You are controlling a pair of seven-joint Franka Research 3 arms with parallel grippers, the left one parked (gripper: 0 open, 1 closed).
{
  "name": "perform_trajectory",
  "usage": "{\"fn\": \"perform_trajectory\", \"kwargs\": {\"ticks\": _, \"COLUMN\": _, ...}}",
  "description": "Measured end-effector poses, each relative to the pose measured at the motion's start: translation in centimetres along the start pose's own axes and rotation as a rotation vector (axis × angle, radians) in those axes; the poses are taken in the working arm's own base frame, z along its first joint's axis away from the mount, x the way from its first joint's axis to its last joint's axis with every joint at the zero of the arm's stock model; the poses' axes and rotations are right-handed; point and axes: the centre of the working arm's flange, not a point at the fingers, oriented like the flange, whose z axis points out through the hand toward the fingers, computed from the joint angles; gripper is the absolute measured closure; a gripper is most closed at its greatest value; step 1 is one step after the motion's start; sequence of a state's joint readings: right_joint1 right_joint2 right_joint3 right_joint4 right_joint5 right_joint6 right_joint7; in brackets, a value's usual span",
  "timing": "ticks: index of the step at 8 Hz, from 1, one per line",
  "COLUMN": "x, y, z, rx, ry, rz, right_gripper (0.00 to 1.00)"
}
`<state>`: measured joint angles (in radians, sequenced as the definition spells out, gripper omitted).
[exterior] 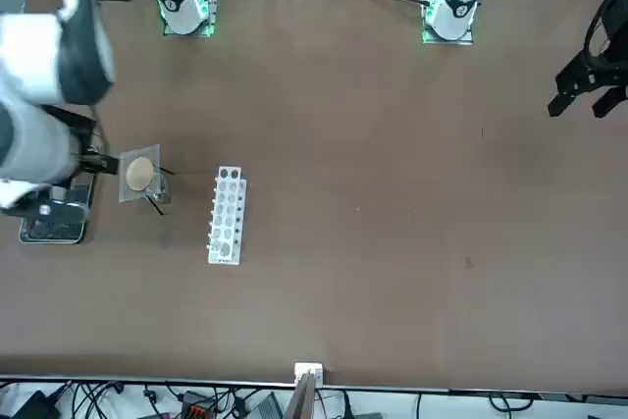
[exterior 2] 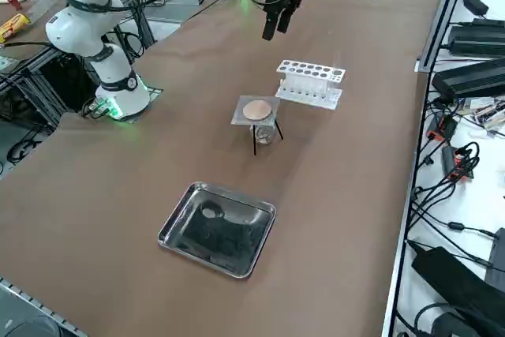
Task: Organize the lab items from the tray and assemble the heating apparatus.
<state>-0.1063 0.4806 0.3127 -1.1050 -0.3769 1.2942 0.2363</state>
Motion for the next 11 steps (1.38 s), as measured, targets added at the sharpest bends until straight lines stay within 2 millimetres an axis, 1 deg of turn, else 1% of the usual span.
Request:
{"fn": "perform_trajectory", "kwargs": {"ticks": 1, "x": 0.0, "y": 2.1, "z": -0.3, "rx": 0.058, "ry": 0.008, "rz": 0.012, "right_gripper": 0.0}}
{"fn": "perform_trajectory", "kwargs": {"ticks": 2, "x": -0.1, "y": 3.5, "z": -0.7, "rx": 0.113, "ry": 0.018, "rz": 0.027, "right_gripper": 0.0}}
{"fn": "perform_trajectory", "kwargs": {"ticks": 3, "x": -0.3, "y": 4.5, "z": -1.4, "rx": 0.172, "ry": 0.038, "rz": 0.04, "right_gripper": 0.0}}
{"fn": "perform_trajectory", "kwargs": {"ticks": 4, "x": -0.7, "y": 5.4, "z": -2.6, "rx": 0.232, "ry": 0.073, "rz": 0.055, "right_gripper": 0.0}}
{"fn": "perform_trajectory", "kwargs": {"ticks": 5, "x": -1.4, "y": 6.3, "z": -3.7, "rx": 0.291, "ry": 0.104, "rz": 0.075, "right_gripper": 0.0}}
{"fn": "perform_trajectory", "kwargs": {"ticks": 6, "x": -2.2, "y": 7.0, "z": -4.3, "rx": 0.345, "ry": 0.134, "rz": 0.099, "right_gripper": 0.0}}
{"fn": "perform_trajectory", "kwargs": {"ticks": 7, "x": -3.1, "y": 7.5, "z": -4.7, "rx": 0.375, "ry": 0.164, "rz": 0.126, "right_gripper": 0.0}}
{"fn": "perform_trajectory", "kwargs": {"ticks": 9, "x": -5.4, "y": 7.8, "z": -4.8, "rx": 0.399, "ry": 0.184, "rz": 0.156, "right_gripper": 0.0}}
{"fn": "perform_trajectory", "kwargs": {"ticks": 10, "x": -6.3, "y": 7.6, "z": -4.8, "rx": 0.399, "ry": 0.183, "rz": 0.158, "right_gripper": 0.0}}
{"fn": "perform_trajectory", "kwargs": {"ticks": 11, "x": -7.2, "y": 7.0, "z": -5.1, "rx": 0.396, "ry": 0.186, "rz": 0.148, "right_gripper": 0.0}}
